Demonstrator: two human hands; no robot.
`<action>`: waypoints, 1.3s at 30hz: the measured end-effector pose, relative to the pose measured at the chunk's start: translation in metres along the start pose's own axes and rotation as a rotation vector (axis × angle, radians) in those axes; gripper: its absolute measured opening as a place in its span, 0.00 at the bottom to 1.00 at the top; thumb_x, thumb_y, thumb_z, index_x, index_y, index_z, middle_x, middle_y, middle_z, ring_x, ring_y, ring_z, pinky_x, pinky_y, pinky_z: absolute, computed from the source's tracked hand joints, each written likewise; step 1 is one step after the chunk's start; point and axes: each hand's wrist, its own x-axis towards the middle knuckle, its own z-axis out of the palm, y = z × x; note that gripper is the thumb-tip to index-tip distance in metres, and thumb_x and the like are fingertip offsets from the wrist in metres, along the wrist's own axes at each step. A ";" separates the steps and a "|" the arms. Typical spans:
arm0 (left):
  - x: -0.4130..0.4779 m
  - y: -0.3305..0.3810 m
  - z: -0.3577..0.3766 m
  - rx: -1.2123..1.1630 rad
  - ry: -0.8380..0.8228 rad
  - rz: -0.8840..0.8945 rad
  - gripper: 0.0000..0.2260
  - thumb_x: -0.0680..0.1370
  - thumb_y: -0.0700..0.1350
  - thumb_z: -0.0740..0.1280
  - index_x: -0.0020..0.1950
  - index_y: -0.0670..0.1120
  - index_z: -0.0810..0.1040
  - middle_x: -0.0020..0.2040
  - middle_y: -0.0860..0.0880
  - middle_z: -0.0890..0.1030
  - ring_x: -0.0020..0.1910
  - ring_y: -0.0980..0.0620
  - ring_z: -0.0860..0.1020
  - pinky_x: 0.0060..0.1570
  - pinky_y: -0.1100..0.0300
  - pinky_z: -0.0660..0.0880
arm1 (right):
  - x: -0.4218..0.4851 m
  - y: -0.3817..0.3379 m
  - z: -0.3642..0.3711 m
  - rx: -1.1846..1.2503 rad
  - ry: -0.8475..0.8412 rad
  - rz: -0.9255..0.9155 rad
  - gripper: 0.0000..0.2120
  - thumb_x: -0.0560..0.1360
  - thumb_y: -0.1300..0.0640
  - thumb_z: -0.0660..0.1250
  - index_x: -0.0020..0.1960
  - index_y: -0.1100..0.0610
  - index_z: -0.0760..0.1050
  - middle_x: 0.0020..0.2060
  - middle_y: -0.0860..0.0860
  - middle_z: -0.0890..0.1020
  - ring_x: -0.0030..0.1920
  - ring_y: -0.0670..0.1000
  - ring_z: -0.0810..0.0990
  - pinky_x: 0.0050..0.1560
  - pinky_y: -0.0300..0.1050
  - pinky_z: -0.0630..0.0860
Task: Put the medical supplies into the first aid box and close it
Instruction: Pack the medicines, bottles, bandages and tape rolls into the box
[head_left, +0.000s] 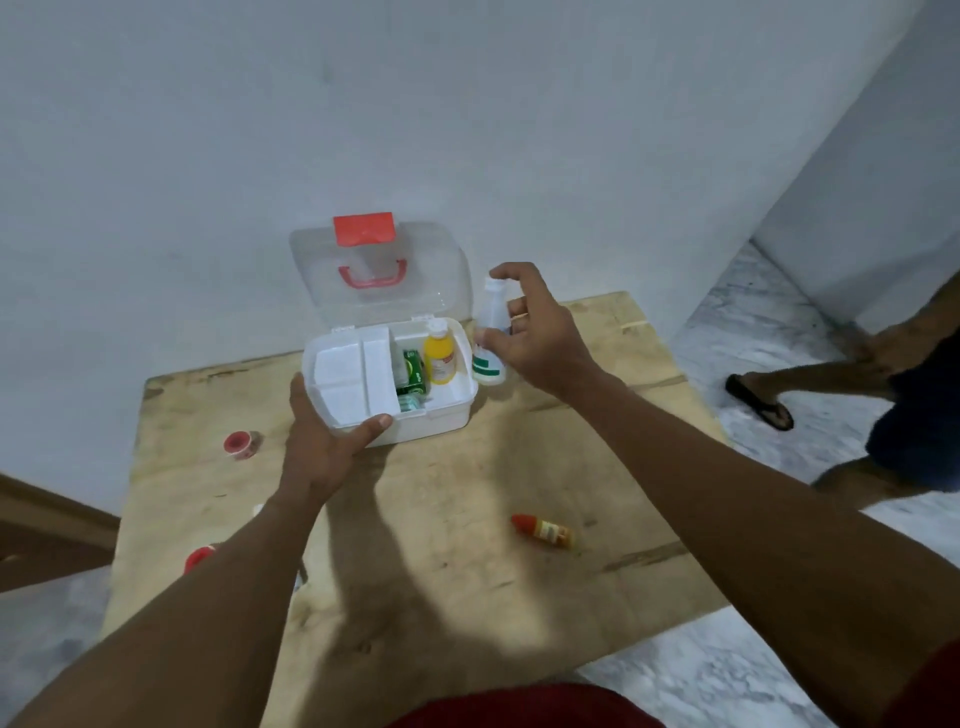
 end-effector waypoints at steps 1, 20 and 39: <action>0.000 -0.001 0.000 0.002 0.002 0.007 0.49 0.65 0.51 0.80 0.76 0.51 0.53 0.64 0.57 0.68 0.62 0.53 0.70 0.59 0.57 0.67 | -0.001 -0.004 0.005 0.030 0.022 -0.007 0.27 0.70 0.61 0.75 0.64 0.51 0.67 0.39 0.54 0.82 0.38 0.55 0.82 0.43 0.49 0.82; 0.001 -0.005 0.003 -0.010 0.037 0.026 0.48 0.64 0.53 0.80 0.75 0.49 0.54 0.60 0.54 0.71 0.59 0.53 0.71 0.56 0.57 0.72 | -0.001 0.036 0.068 -0.264 -0.007 -0.151 0.28 0.67 0.60 0.76 0.57 0.47 0.63 0.47 0.53 0.82 0.46 0.59 0.81 0.45 0.55 0.80; -0.001 0.007 0.006 -0.073 0.017 0.046 0.41 0.64 0.53 0.77 0.71 0.53 0.58 0.59 0.65 0.70 0.55 0.74 0.70 0.43 0.80 0.71 | 0.025 0.054 0.078 -0.491 -0.080 -0.225 0.17 0.62 0.72 0.73 0.49 0.63 0.75 0.40 0.60 0.79 0.41 0.61 0.74 0.39 0.44 0.63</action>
